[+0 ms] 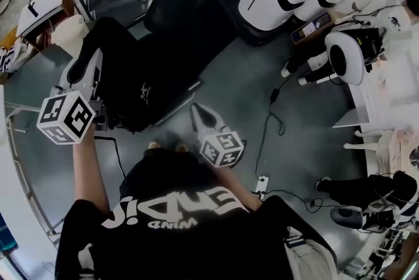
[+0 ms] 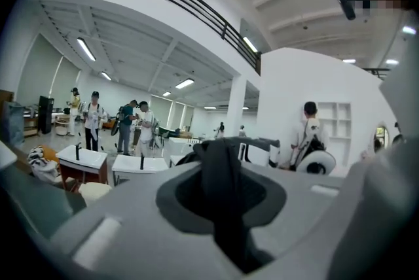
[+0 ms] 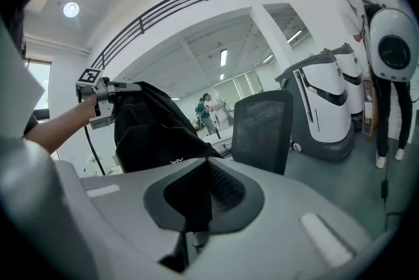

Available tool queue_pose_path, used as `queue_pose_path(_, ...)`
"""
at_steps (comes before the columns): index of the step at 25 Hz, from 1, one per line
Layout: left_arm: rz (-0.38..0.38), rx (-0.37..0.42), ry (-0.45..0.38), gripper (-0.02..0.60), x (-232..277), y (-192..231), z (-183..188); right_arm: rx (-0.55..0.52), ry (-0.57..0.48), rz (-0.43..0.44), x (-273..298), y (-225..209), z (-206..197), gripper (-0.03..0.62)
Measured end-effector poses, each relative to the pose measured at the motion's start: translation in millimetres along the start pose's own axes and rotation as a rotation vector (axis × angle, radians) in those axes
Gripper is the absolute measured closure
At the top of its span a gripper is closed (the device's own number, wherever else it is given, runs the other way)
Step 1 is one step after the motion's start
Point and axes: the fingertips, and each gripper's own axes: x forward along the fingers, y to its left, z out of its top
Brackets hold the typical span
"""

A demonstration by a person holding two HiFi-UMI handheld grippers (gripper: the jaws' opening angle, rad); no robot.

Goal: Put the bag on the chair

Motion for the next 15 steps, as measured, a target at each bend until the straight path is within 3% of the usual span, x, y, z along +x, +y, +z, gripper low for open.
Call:
queue_pose_path(3,-0.043,0.007,0.003,0.526,26,-5,-3,0.003,-0.008,-0.033,1,-14,1,0.592)
queue_pose_path(15,-0.088,-0.009,0.037,0.525,112,-6,-10,0.038,-0.008,-0.07,25,-55,16,0.592)
